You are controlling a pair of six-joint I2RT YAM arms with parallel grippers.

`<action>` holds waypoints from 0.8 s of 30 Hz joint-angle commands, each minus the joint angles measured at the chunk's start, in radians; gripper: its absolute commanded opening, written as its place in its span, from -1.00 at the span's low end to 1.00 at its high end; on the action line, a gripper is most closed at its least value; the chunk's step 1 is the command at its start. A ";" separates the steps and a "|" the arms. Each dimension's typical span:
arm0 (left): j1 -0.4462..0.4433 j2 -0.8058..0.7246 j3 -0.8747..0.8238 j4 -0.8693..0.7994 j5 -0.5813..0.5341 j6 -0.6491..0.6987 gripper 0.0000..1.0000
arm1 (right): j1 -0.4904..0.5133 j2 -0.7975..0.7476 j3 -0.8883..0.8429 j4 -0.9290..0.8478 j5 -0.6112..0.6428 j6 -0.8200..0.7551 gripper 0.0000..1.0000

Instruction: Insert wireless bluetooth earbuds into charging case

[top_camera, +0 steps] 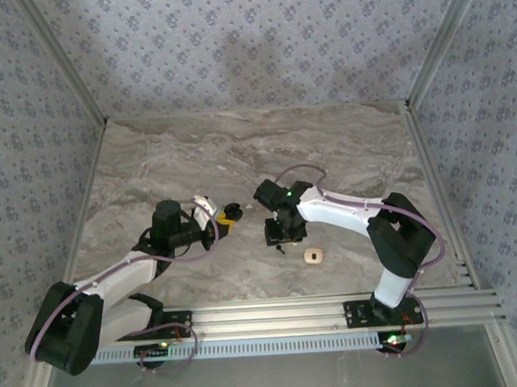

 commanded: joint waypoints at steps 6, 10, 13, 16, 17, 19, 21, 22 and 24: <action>0.009 -0.020 0.003 -0.003 0.022 0.002 -0.79 | 0.009 0.119 0.171 -0.255 0.084 -0.344 -0.09; 0.009 -0.019 0.003 -0.007 0.022 0.001 -0.79 | 0.011 0.162 0.201 -0.264 0.085 -0.377 -0.11; 0.009 -0.016 0.003 -0.008 0.022 0.001 -0.79 | 0.012 0.178 0.209 -0.243 0.057 -0.387 -0.13; 0.009 -0.015 0.003 -0.009 0.022 0.002 -0.79 | 0.010 0.192 0.209 -0.222 0.037 -0.396 -0.14; 0.009 -0.015 0.003 -0.009 0.022 0.001 -0.79 | 0.011 0.196 0.208 -0.216 0.030 -0.399 -0.14; 0.009 -0.014 0.003 -0.006 0.023 0.000 -0.79 | 0.013 0.202 0.200 -0.198 0.009 -0.397 -0.14; 0.009 -0.010 0.004 -0.003 0.026 -0.003 -0.79 | 0.014 0.206 0.191 -0.177 -0.015 -0.390 -0.15; 0.009 -0.008 0.003 -0.001 0.027 -0.003 -0.79 | 0.016 0.209 0.187 -0.170 -0.022 -0.388 -0.15; 0.009 -0.006 0.004 0.001 0.028 -0.004 -0.79 | 0.017 0.217 0.185 -0.168 -0.024 -0.384 -0.17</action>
